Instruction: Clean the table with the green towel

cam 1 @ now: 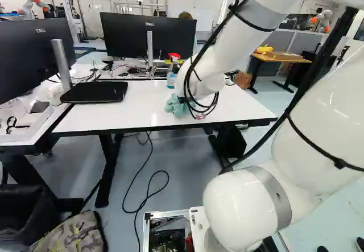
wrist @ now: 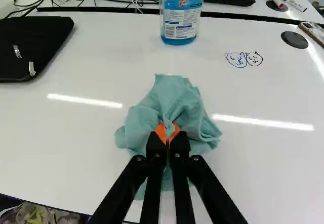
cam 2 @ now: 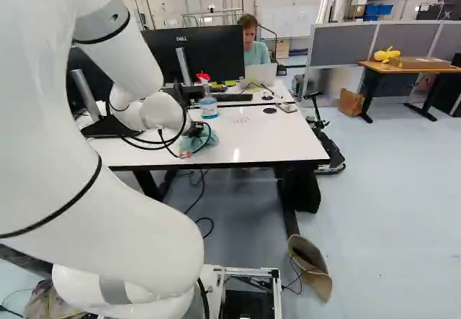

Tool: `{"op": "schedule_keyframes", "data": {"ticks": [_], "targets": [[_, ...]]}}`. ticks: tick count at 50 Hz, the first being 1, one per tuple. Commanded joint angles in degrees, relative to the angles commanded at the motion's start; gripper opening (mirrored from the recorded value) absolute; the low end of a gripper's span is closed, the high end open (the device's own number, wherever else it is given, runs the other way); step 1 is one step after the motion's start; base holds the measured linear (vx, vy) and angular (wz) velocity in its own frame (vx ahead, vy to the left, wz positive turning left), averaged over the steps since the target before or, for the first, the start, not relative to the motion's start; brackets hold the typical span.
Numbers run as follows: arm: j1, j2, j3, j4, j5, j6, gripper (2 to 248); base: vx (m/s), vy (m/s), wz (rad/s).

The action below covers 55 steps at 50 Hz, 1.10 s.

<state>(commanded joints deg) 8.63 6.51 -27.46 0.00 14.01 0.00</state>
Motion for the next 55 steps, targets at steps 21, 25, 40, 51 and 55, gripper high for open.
{"op": "schedule_keyframes", "data": {"ticks": [21, 25, 40, 51, 55], "targets": [[-1.5, -0.5, -3.1, 0.0, 0.0, 0.0, 26, 0.000, 0.000, 0.000], [-2.1, -1.0, -4.0, 0.0, 0.0, 0.0, 26, 0.000, 0.000, 0.000], [-4.6, -4.3, -7.3, 0.0, 0.0, 0.0, 26, 0.000, 0.000, 0.000], [-6.5, -6.7, -9.7, 0.0, 0.0, 0.0, 26, 0.000, 0.000, 0.000], [-7.1, -7.6, -10.6, 0.0, 0.0, 0.0, 26, 0.000, 0.000, 0.000]]}}
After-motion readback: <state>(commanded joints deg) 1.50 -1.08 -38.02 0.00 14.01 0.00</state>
